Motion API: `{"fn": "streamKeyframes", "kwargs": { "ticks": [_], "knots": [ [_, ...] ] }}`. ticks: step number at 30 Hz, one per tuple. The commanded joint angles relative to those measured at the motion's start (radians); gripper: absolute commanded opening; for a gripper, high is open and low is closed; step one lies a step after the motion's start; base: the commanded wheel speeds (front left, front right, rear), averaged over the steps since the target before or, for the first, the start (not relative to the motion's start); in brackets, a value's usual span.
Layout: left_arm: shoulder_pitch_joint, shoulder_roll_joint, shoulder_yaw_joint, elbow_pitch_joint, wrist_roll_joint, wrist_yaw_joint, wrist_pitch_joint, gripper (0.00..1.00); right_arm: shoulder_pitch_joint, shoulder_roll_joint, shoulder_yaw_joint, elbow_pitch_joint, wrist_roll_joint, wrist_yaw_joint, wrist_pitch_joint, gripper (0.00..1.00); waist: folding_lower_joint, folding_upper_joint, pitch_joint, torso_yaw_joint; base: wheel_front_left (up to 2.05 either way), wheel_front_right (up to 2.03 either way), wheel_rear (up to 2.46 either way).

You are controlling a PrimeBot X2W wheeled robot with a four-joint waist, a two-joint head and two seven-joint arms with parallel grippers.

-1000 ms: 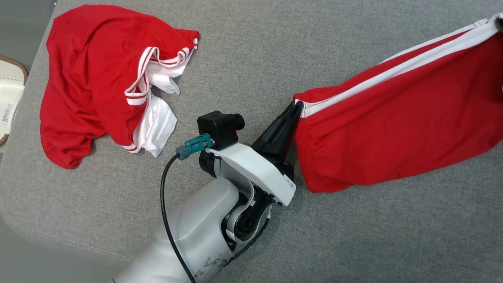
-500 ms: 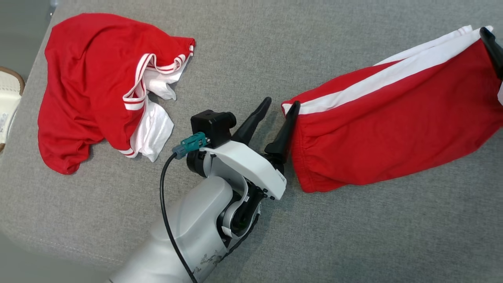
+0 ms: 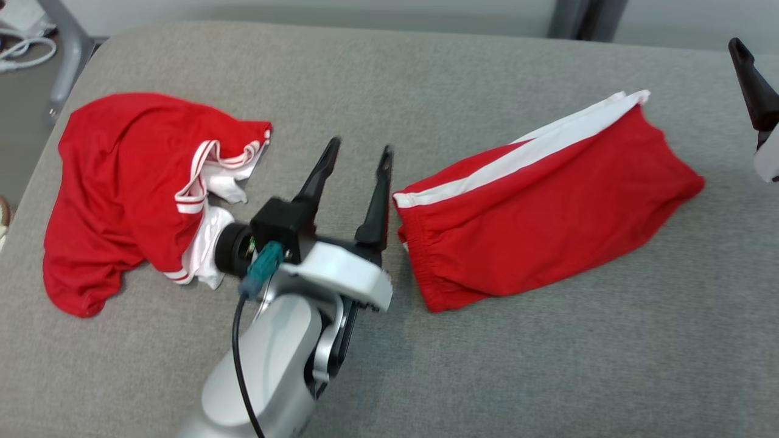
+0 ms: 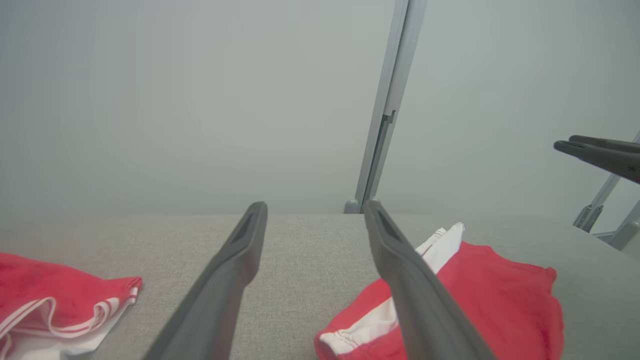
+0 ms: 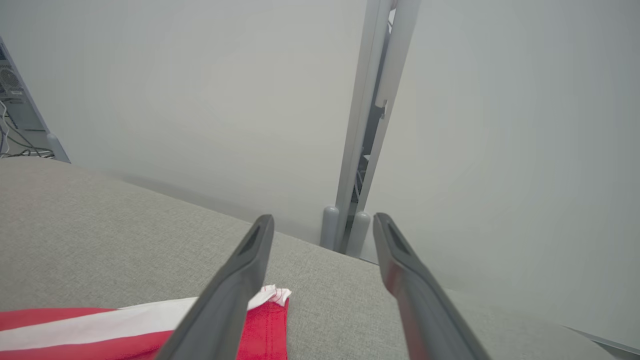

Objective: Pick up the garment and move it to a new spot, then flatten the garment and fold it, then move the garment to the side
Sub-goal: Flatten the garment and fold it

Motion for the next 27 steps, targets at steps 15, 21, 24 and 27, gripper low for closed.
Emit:
{"fn": "streamKeyframes", "kwargs": {
  "ticks": [15,21,24,27],
  "knots": [
    [0.374,0.005,0.195,-0.116,0.219,-0.048,-0.004,1.0,0.629,0.238,-0.672,-0.218,-0.403,0.0,-0.005,1.0,0.0,0.0,-0.212,-0.11,0.0,0.0,0.0],
    [0.463,0.005,0.258,-0.131,0.211,-0.052,-0.004,1.0,0.727,0.316,-0.724,-0.215,-0.344,0.0,-0.005,1.0,0.0,0.0,-0.267,-0.122,0.0,0.0,0.0],
    [0.49,0.005,0.29,-0.145,0.207,-0.05,-0.004,1.0,0.766,0.341,-0.739,-0.216,-0.315,0.0,-0.005,1.0,0.0,0.0,-0.279,-0.129,0.0,0.0,0.0],
    [0.513,0.005,0.304,-0.15,0.208,-0.055,-0.004,1.0,0.8,0.363,-0.753,-0.213,-0.276,0.0,-0.005,1.0,0.0,0.0,-0.288,-0.135,0.0,0.0,0.0]
  ]
}}
